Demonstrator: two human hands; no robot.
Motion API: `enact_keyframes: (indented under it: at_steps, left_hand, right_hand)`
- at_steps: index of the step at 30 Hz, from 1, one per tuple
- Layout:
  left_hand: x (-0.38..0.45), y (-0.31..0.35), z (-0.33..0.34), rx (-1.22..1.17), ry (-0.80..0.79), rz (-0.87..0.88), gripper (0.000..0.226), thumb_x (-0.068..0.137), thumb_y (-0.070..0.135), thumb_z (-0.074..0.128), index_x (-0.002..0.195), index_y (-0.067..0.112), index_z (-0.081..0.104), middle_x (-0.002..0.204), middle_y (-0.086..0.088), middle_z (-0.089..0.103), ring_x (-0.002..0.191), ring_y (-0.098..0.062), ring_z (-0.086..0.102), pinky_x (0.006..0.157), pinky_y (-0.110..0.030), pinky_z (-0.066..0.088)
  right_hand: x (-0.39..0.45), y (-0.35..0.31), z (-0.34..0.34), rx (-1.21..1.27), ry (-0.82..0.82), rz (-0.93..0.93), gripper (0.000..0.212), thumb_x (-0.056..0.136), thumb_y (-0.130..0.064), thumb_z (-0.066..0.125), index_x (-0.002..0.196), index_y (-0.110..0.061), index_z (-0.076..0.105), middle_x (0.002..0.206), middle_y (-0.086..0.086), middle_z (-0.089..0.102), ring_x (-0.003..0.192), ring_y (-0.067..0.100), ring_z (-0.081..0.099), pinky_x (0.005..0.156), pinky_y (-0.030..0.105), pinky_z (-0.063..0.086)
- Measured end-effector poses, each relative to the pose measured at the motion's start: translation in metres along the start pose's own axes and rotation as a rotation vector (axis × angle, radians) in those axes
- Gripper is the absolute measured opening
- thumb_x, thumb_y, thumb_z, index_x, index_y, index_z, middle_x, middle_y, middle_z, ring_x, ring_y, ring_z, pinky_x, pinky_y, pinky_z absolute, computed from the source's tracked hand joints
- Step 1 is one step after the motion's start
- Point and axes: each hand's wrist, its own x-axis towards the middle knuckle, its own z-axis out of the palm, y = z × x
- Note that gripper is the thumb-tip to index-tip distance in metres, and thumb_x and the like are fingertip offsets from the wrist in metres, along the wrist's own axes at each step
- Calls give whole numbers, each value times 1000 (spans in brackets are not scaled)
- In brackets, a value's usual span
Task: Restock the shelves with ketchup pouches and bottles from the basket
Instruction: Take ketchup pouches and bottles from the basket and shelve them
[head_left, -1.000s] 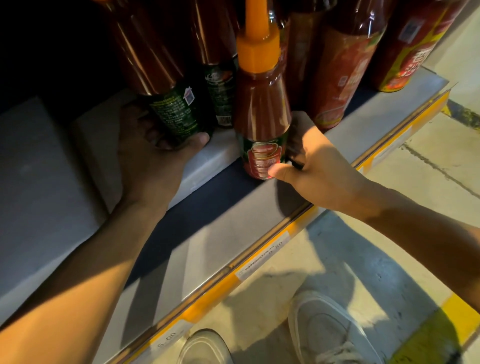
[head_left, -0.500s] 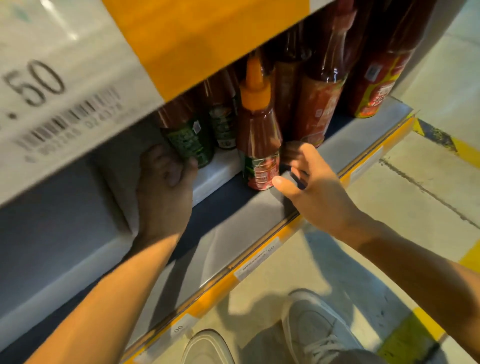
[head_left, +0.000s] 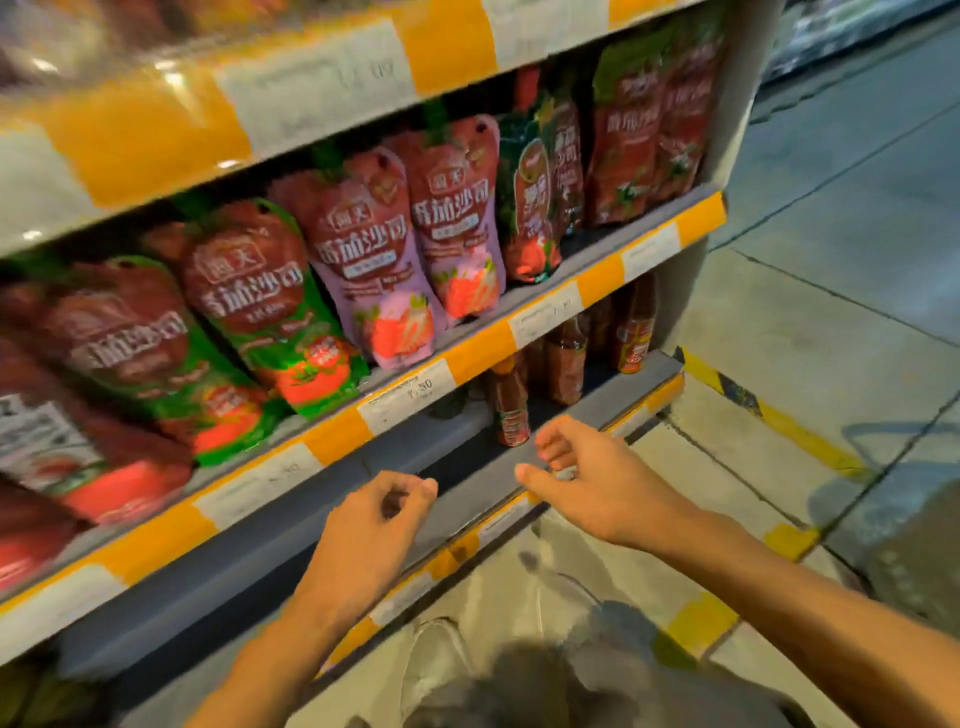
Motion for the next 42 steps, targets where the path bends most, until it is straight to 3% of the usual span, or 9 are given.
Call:
enact_keyframes:
  at_steps: [3, 7, 14, 17, 22, 28, 34, 37, 42]
  left_hand:
    - [-48, 21, -39, 13, 53, 29, 22, 90, 60, 54, 87, 43, 67, 85, 24, 70, 80, 5, 64, 67, -23, 45]
    - [-110, 38, -97, 10, 180, 59, 19, 92, 54, 57, 85, 41, 68, 87, 27, 69, 81, 3, 64, 74, -27, 49]
    - [-226, 27, -187, 37, 393, -27, 16, 94, 47, 60, 92, 32, 66, 90, 10, 70, 87, -11, 64, 75, -36, 49]
    - [-280, 5, -215, 19, 540, -119, 12, 94, 41, 64, 92, 30, 68, 92, 10, 71, 91, -14, 65, 85, -40, 52]
    - [-369, -51, -244, -49, 725, -254, 9, 91, 37, 68, 93, 28, 68, 90, 11, 71, 86, -6, 65, 76, -30, 50]
    - [-475, -120, -252, -113, 870, -486, 9, 91, 43, 65, 92, 34, 65, 87, 13, 72, 80, -6, 68, 79, -34, 56]
    - [-584, -186, -227, -141, 1065, -781, 16, 90, 45, 65, 97, 31, 60, 93, 13, 66, 89, -10, 63, 79, -31, 48]
    - [-624, -216, -203, -161, 1061, -969, 19, 90, 43, 65, 100, 29, 57, 100, 5, 66, 96, -19, 63, 87, -35, 50]
    - [-659, -263, -168, -220, 997, -1205, 38, 90, 45, 64, 116, 19, 57, 110, -5, 66, 104, -26, 63, 88, -38, 51]
  right_hand:
    - [-38, -50, -18, -24, -37, -68, 30, 89, -54, 67, 106, -33, 54, 103, -16, 59, 98, 6, 60, 92, 34, 53]
    - [-82, -121, -28, -29, -55, -197, 27, 91, -51, 67, 104, -29, 58, 100, -14, 60, 95, 5, 61, 90, 35, 55]
    - [-148, -221, 1, 15, -179, -370, 24, 91, -50, 67, 100, -29, 58, 99, -13, 62, 94, 6, 62, 89, 38, 54]
    - [-170, -256, 30, 1, -256, -450, 22, 91, -50, 66, 100, -32, 58, 102, -12, 63, 95, 8, 64, 89, 40, 54]
    - [-205, -315, 95, -26, -400, -586, 20, 89, -50, 68, 96, -34, 59, 95, -9, 66, 89, 11, 65, 84, 39, 55]
    - [-254, -368, 193, -107, -609, -778, 22, 89, -47, 70, 101, -30, 62, 90, -17, 65, 85, -3, 60, 68, 12, 45]
    - [-321, -398, 296, -198, -844, -923, 21, 89, -46, 70, 96, -29, 60, 89, -13, 65, 82, 1, 61, 62, 9, 43]
    - [-351, -399, 341, -262, -966, -975, 21, 91, -45, 68, 95, -28, 56, 89, -11, 63, 82, 2, 60, 62, 13, 41]
    - [-387, -392, 406, -430, -1092, -1034, 29, 96, -45, 62, 105, -18, 56, 98, 0, 63, 91, 21, 62, 79, 42, 50]
